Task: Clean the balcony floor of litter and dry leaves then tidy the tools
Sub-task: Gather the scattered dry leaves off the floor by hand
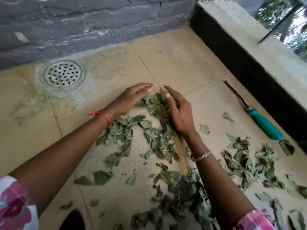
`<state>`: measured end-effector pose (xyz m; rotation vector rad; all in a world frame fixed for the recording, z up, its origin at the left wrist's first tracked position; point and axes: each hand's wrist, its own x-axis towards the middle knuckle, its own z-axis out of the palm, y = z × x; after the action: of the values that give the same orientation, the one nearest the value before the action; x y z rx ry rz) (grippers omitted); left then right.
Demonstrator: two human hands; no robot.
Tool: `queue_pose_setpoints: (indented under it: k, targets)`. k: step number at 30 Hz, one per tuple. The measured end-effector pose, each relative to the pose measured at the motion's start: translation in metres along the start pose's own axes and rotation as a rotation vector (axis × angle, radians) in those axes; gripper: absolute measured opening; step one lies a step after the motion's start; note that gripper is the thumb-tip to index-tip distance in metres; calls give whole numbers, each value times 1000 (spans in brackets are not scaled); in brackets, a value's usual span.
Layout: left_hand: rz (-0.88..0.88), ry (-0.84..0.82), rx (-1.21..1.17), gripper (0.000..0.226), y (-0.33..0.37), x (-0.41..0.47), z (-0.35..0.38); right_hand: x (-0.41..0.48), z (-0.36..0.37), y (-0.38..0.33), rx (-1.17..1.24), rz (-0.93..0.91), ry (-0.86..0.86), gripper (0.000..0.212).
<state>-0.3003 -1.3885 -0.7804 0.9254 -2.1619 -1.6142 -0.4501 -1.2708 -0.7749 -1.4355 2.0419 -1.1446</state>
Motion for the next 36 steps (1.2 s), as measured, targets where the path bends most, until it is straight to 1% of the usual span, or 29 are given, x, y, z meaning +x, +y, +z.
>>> queue_pose_setpoints:
  k: [2,3,5,6,7,8,9,11,12,14,15,17,19,20,22,24,25,27,29,30,31,32,33,34,36]
  targets:
    - [-23,-1,-3,56,0,-9,-4,-3,5,-7,108,60,56,50]
    - [-38,-3,6,56,-1,-13,-6,-3,8,-9,86,87,42,54]
    - [-53,-18,21,56,-1,-18,-7,-2,15,-8,-102,68,-64,61]
    - [-54,-24,16,54,-1,-22,-7,-4,18,-9,-134,38,-120,61]
    - [-49,-33,0,53,0,-22,-5,-3,18,-8,-89,24,-143,58]
    - [-57,-21,-15,53,2,-26,-7,-5,20,-12,13,12,-141,54]
    - [-59,-5,-28,53,4,-31,-8,-6,20,-16,100,0,-98,49]
    - [-60,31,-51,52,7,-37,-11,0,18,-15,151,6,2,45]
    - [-60,55,-57,52,7,-43,-14,4,19,-15,127,22,-3,48]
    - [-53,88,-65,52,8,-49,-18,14,22,-14,-3,58,-119,57]
    - [-53,110,-57,53,9,-55,-19,14,25,-16,-74,33,-198,58]
    - [-68,181,-15,55,8,-67,-20,10,31,-24,-142,-34,-335,53]
    - [-88,269,59,50,4,-82,-20,-3,35,-32,-72,-65,-422,43]
    - [-91,307,94,45,2,-91,-19,-10,36,-34,16,-68,-433,39]
    - [-87,360,128,41,-3,-107,-19,-23,37,-37,227,-55,-362,35]
    - [-94,389,114,40,-7,-120,-19,-26,37,-40,316,-43,-291,37]
    - [-98,399,108,40,-10,-126,-19,-26,38,-43,286,-31,-301,37]
    - [-102,392,110,40,-16,-134,-15,-24,43,-49,127,-22,-391,40]
    - [-95,359,136,46,-21,-138,-9,-25,51,-54,-56,-93,-519,45]
    - [-92,344,157,51,-22,-140,-5,-27,54,-56,-109,-130,-583,47]
    - [-90,338,178,56,-23,-141,-1,-30,54,-58,-113,-144,-629,47]
    - [-85,341,189,59,-22,-141,2,-34,52,-61,-66,-123,-634,45]
    - [-80,352,179,59,-21,-142,4,-37,47,-64,26,-76,-581,44]
    - [-77,368,148,59,-20,-143,5,-42,41,-65,132,-30,-473,43]
    - [-70,414,82,58,-20,-145,5,-52,25,-65,277,51,-185,36]
